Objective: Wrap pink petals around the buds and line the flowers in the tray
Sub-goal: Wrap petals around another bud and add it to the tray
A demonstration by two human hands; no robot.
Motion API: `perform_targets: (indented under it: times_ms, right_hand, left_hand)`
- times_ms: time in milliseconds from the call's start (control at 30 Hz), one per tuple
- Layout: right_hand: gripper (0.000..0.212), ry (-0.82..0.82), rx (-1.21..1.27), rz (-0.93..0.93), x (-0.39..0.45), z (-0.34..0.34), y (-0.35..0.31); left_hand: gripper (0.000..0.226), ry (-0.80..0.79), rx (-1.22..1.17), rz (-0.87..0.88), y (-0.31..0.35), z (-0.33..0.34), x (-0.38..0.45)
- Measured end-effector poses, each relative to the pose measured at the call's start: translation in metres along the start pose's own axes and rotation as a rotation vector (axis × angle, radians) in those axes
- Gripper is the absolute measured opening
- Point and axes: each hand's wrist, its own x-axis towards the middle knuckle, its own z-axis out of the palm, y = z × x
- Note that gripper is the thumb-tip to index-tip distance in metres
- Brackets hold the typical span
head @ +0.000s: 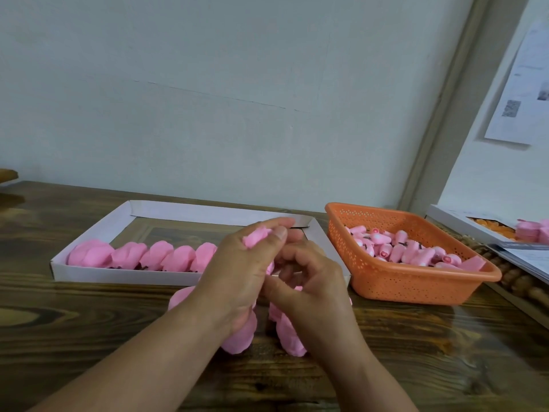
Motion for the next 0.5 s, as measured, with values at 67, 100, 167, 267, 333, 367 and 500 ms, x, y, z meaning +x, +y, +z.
perform_targets:
  times_ms: [67,100,167,267,333,367,500]
  right_hand:
    - [0.015,-0.017,0.012,0.011,0.003,-0.002,-0.002]
    - [0.013,-0.039,0.051,0.029,0.004,-0.003,-0.004]
    - [0.009,-0.086,0.119,0.068,0.007,-0.006,-0.008]
    - [0.009,-0.129,0.114,0.076,0.013,-0.010,-0.010]
    - [0.018,-0.163,0.100,0.093,0.016,-0.011,-0.013]
    - [0.022,-0.183,0.095,0.103,0.018,-0.011,-0.014]
    - [0.028,-0.257,0.108,0.138,0.022,-0.013,-0.013]
  left_hand:
    - [0.025,0.009,0.047,0.027,0.000,0.000,-0.001]
    - [0.024,0.007,0.066,0.034,0.000,-0.001,-0.001]
    - [0.022,-0.012,0.123,0.044,0.001,-0.003,-0.003]
    - [0.020,-0.061,0.188,0.066,0.002,-0.007,-0.004]
    - [0.022,-0.097,0.207,0.077,0.004,-0.008,-0.005]
    - [0.027,-0.117,0.210,0.080,0.005,-0.009,-0.005]
    - [0.043,-0.167,0.248,0.114,0.004,-0.014,-0.006]
